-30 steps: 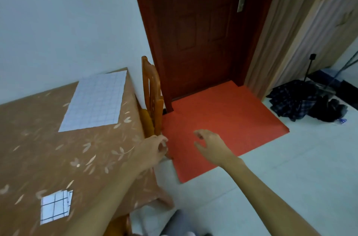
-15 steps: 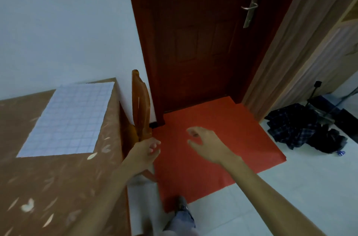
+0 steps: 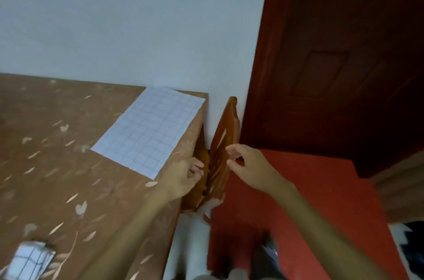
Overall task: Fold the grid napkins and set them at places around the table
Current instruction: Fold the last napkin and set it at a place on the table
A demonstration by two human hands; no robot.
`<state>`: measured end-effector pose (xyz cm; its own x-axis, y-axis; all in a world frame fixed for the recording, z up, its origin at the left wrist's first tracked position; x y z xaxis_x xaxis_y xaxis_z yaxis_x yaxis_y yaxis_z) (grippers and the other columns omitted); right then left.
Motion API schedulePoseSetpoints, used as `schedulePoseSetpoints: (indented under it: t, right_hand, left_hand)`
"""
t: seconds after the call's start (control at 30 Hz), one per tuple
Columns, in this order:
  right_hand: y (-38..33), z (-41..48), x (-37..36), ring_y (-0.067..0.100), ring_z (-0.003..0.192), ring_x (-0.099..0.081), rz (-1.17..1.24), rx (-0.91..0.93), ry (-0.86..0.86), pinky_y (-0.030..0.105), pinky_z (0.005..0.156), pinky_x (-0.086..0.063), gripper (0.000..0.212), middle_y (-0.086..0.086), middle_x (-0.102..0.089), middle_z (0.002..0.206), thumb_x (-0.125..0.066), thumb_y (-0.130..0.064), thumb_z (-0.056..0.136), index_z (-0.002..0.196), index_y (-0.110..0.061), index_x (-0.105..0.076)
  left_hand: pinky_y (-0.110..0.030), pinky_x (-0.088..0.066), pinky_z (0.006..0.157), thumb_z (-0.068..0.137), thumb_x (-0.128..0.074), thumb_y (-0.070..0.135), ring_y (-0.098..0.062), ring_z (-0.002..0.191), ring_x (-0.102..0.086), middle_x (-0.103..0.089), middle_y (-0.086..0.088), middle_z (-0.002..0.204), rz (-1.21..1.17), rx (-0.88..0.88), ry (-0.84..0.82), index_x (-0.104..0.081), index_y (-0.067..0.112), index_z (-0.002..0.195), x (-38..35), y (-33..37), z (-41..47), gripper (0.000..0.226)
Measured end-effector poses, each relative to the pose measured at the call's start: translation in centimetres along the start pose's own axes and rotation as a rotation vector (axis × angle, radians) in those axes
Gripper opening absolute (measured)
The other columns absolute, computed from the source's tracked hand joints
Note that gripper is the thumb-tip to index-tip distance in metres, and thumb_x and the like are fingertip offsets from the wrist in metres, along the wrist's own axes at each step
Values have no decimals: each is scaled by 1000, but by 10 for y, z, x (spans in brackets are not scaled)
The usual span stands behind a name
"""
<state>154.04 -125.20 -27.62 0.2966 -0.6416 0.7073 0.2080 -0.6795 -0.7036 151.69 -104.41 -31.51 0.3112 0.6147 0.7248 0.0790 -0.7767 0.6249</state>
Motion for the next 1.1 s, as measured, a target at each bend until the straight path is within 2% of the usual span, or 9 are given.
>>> schedulePoseSetpoints:
  t: [0.07,0.13,0.2,0.3,0.33,0.47,0.63,0.9,1.1]
  right_hand:
    - [1,26,-5,5,118,-58,17,36,-73,19,98,-43,41,-4,-63,129,-60,-24,97,137,-19,-56]
    - [3,53,-9,4,119,-57,22,82,-141,20,100,-43,41,-4,-62,131,-60,-25,97,138,-20,-55]
    - [5,79,-10,4,120,-56,14,126,-205,21,102,-43,42,-5,-62,132,-60,-25,98,139,-20,-54]
    - [12,116,-6,5,123,-55,-4,191,-301,22,104,-44,43,-4,-61,134,-59,-26,99,141,-20,-53]
    - [16,128,-2,5,123,-55,-5,203,-323,21,104,-44,43,-4,-60,134,-59,-26,99,141,-20,-52]
    - [32,170,11,5,123,-55,-34,250,-416,18,101,-41,44,-3,-60,135,-59,-25,99,142,-19,-51]
    - [34,207,0,5,120,-56,-67,342,-536,21,100,-45,43,-5,-61,133,-59,-26,98,141,-21,-52]
    - [25,219,-63,9,122,-56,-114,420,-742,24,100,-48,42,-5,-60,134,-59,-22,99,139,-22,-52]
    - [6,225,-122,7,120,-57,-146,377,-856,25,102,-49,39,-5,-60,133,-59,-21,99,137,-22,-54]
  left_hand:
    - [-7,-42,71,99,-57,24,-8,91,-62,-70,8,100,-9,84,37,-63,27,115,3,-8,4,17]
    - [-7,-42,66,100,-55,28,-8,93,-62,-64,13,98,-18,179,71,-62,31,114,7,-14,9,16]
    - [-11,-43,70,100,-52,30,-6,92,-60,-61,12,106,-5,268,97,-61,31,121,9,-22,19,23]
    - [-37,-53,94,96,-44,41,-15,106,-64,-68,9,119,-30,418,201,-61,34,126,11,-38,40,34]
    - [-42,-54,96,95,-41,45,-17,109,-65,-69,8,119,-43,461,213,-61,35,124,9,-43,48,37]
    - [-34,-59,85,92,-50,54,-5,94,-67,-70,16,108,-63,495,237,-62,42,113,6,-23,74,26]
    - [-33,-57,90,97,-55,43,-9,99,-66,-69,11,114,-114,614,291,-64,30,120,8,-8,79,28]
    - [-27,-51,87,97,-55,32,-15,104,-65,-68,1,123,-173,826,360,-65,22,124,-1,-51,56,30]
    - [-28,-47,83,99,-56,31,-23,101,-65,-71,-9,115,-531,1083,653,-66,11,118,0,-115,45,29]
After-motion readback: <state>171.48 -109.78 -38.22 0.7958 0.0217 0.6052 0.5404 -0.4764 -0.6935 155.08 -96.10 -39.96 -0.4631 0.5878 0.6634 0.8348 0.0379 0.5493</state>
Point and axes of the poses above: each hand's wrist, its own z-axis towards the middle knuckle, its own x-axis out of the back of the hand, y = z × x, the point moved 5 cm from there along z, towards the middle knuckle
